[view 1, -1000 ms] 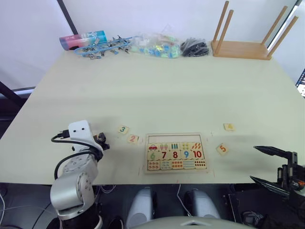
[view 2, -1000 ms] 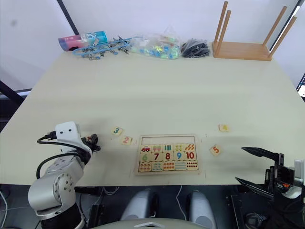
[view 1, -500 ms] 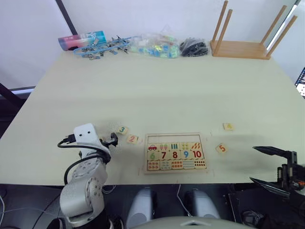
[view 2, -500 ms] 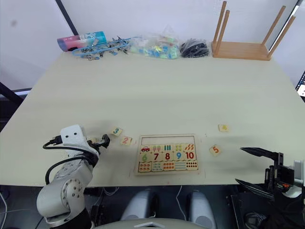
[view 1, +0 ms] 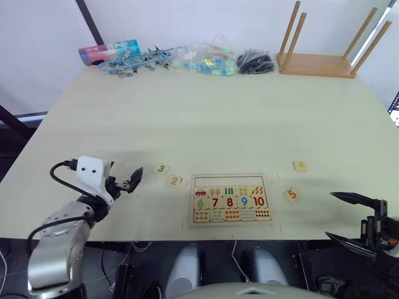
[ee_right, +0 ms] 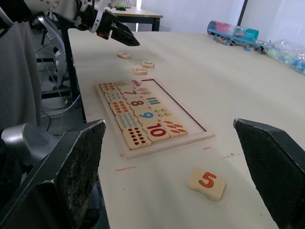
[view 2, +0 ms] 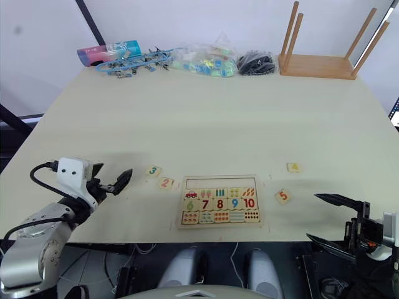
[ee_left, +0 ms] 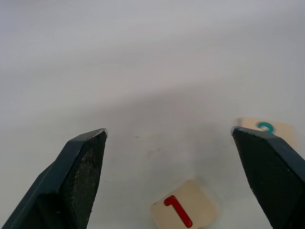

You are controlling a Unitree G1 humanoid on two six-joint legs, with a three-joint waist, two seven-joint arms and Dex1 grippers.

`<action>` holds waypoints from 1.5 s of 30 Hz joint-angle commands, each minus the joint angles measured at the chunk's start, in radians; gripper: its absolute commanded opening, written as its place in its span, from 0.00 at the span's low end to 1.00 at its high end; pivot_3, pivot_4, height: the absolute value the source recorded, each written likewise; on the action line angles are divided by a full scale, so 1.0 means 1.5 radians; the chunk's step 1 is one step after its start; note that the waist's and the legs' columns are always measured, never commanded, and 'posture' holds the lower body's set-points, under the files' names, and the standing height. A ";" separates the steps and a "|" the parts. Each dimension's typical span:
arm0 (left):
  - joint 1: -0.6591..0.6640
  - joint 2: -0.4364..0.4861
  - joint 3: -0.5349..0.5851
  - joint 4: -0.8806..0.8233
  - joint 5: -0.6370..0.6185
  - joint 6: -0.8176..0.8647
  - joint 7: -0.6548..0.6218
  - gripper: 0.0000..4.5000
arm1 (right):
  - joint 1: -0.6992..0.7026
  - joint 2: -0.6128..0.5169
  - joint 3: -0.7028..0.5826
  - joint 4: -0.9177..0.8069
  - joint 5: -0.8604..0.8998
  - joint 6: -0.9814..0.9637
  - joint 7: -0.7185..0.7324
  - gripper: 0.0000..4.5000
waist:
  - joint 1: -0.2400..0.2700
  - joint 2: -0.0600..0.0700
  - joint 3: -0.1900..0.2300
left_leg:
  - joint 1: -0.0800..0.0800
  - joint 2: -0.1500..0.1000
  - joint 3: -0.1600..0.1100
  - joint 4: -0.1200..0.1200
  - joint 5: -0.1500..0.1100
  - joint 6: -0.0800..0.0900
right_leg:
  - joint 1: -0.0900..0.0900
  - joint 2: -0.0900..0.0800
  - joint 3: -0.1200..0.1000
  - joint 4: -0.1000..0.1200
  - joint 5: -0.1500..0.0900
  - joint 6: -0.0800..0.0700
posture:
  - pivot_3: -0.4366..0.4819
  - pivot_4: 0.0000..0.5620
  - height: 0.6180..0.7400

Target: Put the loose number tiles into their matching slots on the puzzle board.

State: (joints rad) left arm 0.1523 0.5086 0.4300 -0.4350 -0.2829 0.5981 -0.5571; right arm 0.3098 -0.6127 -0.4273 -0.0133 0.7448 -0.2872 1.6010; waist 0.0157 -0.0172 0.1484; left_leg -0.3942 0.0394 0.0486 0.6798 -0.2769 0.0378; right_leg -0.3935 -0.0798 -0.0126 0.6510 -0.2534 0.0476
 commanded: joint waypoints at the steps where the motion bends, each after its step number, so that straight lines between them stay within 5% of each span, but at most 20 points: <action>1: -0.007 0.061 0.012 0.119 -0.042 -0.141 -0.163 0.99 | 0.007 0.004 -0.011 -0.028 0.005 -0.008 -0.007 1.00 | 0.000 0.000 0.000 | 0.000 0.000 0.000 0.000 0.000 0.000 | 0.000 0.000 0.000 0.000 0.000 0.000 | 0.48 0.27 0.98; 11: -0.156 0.227 -0.070 0.538 -0.075 -0.414 -0.623 0.99 | -0.009 0.012 -0.004 -0.029 0.005 -0.005 -0.016 1.00 | 0.001 0.000 0.000 | -0.001 0.000 0.000 -0.001 0.000 0.000 | -0.001 -0.001 -0.003 -0.002 0.000 0.000 | 0.48 0.27 0.98; 14: -0.223 0.246 -0.094 0.651 -0.062 -0.486 -0.695 0.99 | -0.014 0.012 -0.003 -0.025 0.005 -0.005 -0.015 1.00 | -0.001 0.000 0.000 | -0.001 0.000 0.000 -0.001 0.000 0.000 | -0.001 -0.001 -0.003 -0.003 0.001 0.000 | 0.48 0.27 0.98; 20: -0.346 0.304 -0.247 0.844 -0.064 -0.654 -0.705 0.99 | -0.022 0.012 -0.002 -0.019 0.003 -0.007 -0.015 1.00 | -0.001 0.000 0.000 | -0.002 0.000 0.000 -0.002 0.000 0.000 | -0.001 0.004 -0.003 -0.003 0.001 0.001 | 0.48 0.27 0.98; 26: -0.410 0.332 -0.361 0.920 -0.072 -0.723 -0.705 0.99 | -0.022 0.011 -0.006 -0.015 0.003 -0.008 -0.012 1.00 | -0.001 0.000 0.000 | -0.002 0.000 0.001 -0.001 0.000 0.000 | -0.001 0.005 -0.003 -0.003 0.002 0.002 | 0.48 0.27 0.98; 45: -0.428 0.360 -0.465 0.937 -0.137 -0.691 -0.705 0.99 | -0.015 0.004 -0.015 -0.013 0.010 -0.004 0.000 1.00 | -0.001 0.000 0.000 | -0.001 0.001 0.001 -0.001 0.000 0.000 | -0.001 0.006 -0.002 -0.002 0.002 0.003 | 0.48 0.27 0.98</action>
State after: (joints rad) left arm -0.4854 1.0305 -0.2546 0.9585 -0.4925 -0.4459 -1.5821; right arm 0.2870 -0.5902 -0.4140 -0.0214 0.7420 -0.2880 1.6018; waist 0.0139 -0.0169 0.1489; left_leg -0.3961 0.0403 0.0504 0.6777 -0.2770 0.0385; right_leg -0.3944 -0.0716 -0.0158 0.6476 -0.2503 0.0519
